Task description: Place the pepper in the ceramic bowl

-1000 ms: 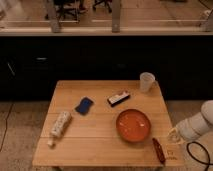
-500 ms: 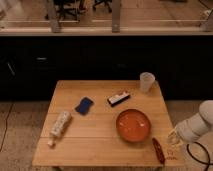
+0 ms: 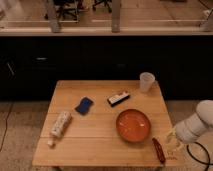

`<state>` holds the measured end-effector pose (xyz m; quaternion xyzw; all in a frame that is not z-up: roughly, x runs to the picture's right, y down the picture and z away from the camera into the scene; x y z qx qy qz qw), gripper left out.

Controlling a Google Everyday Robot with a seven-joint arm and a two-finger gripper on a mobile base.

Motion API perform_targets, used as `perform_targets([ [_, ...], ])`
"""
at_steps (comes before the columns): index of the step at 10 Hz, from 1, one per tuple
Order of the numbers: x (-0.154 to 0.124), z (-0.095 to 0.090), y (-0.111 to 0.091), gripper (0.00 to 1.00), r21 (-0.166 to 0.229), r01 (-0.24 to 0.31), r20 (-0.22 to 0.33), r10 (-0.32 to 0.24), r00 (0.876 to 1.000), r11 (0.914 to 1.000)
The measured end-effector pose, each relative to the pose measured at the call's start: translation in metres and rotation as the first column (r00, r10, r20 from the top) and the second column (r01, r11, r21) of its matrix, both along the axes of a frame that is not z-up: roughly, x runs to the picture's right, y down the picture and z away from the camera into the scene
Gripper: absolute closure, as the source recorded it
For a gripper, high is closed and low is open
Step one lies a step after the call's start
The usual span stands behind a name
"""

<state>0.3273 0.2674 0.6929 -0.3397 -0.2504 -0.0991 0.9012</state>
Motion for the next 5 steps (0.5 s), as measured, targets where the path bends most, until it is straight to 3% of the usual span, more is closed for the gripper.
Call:
perform_targets([
  [5, -0.0035, 0.0031, 0.0106, 0.2, -0.006, 0.054, 0.067, -0.053, 0.996, 0.9985],
])
